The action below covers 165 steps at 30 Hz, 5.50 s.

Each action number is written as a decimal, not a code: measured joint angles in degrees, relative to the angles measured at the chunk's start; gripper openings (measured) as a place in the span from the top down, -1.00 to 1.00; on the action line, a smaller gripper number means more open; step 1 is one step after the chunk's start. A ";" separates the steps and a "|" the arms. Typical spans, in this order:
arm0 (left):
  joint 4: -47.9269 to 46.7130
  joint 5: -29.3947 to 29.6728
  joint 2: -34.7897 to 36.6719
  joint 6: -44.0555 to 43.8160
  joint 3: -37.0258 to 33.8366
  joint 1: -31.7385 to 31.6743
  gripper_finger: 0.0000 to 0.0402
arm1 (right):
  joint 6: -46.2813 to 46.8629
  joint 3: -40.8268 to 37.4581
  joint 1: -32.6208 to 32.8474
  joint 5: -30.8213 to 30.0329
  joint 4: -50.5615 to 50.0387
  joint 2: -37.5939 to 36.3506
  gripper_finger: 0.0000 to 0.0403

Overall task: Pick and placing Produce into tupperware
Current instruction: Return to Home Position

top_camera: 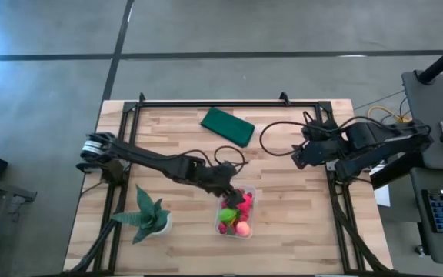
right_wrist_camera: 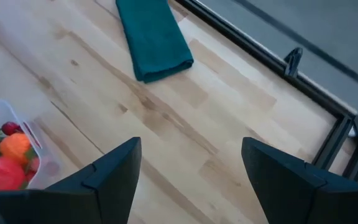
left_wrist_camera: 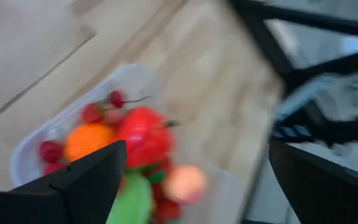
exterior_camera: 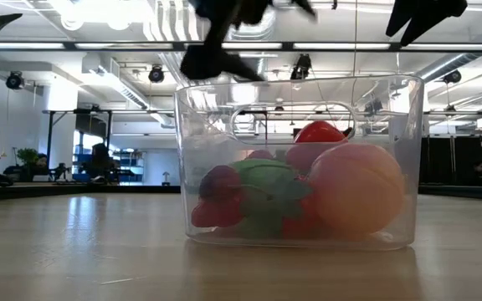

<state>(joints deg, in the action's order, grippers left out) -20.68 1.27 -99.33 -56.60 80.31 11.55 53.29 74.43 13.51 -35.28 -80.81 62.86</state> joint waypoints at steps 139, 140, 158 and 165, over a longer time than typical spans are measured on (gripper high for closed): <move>22.29 2.00 84.83 22.52 -79.99 -12.15 -0.88 | -33.80 -73.70 2.32 17.28 83.16 -61.21 -0.34; 22.29 2.00 84.83 22.52 -79.99 -12.15 -0.88 | -33.80 -73.70 2.32 17.28 83.16 -61.21 -0.34; 22.33 1.99 84.83 22.52 -79.99 -12.17 -0.88 | -33.80 -73.70 2.32 17.28 83.16 -61.21 -0.34; 22.33 1.99 84.83 22.52 -79.99 -12.17 -0.88 | -33.80 -73.70 2.32 17.28 83.16 -61.21 -0.34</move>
<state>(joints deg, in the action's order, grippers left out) 1.65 3.27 -14.50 -34.09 0.32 -0.62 19.49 0.73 15.84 -18.00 2.35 1.65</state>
